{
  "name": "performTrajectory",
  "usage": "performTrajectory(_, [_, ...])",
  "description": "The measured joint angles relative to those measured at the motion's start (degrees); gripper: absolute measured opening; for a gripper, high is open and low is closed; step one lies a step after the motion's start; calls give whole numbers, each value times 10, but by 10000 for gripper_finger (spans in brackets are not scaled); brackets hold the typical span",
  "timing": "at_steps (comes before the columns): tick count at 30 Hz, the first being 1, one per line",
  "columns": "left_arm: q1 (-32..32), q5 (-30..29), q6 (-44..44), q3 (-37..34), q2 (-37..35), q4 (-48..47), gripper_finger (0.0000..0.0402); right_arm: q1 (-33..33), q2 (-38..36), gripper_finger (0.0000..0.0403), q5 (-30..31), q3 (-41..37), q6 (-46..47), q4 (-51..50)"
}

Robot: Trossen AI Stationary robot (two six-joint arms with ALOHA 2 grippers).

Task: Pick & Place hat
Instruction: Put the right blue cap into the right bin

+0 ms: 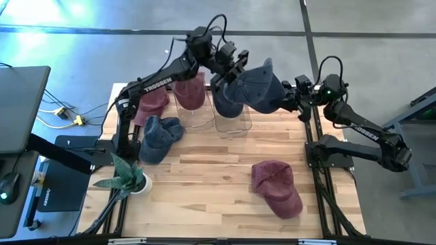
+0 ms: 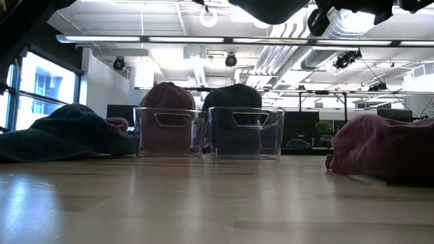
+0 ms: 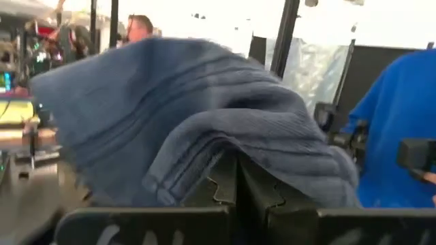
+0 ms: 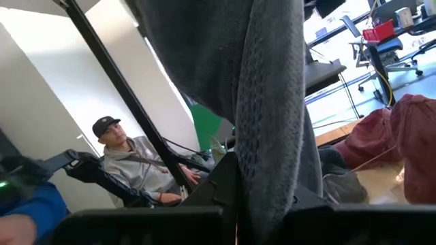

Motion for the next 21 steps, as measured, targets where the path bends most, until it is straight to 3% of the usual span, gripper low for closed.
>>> performTrajectory(5, [39,53,30,0,0,-39,0,0,0,8,-21,0,-4,1])
performTrajectory(10, [46,29,67,0,4,-91,0,0,0,12,-26,0,-6,1])
performTrajectory(14, [19,-3,-23,-1,8,-15,0,0,1,10,-26,0,-10,0])
performTrajectory(21, [-36,-1,-132,0,6,99,0,0,1,14,-27,0,-12,-3])
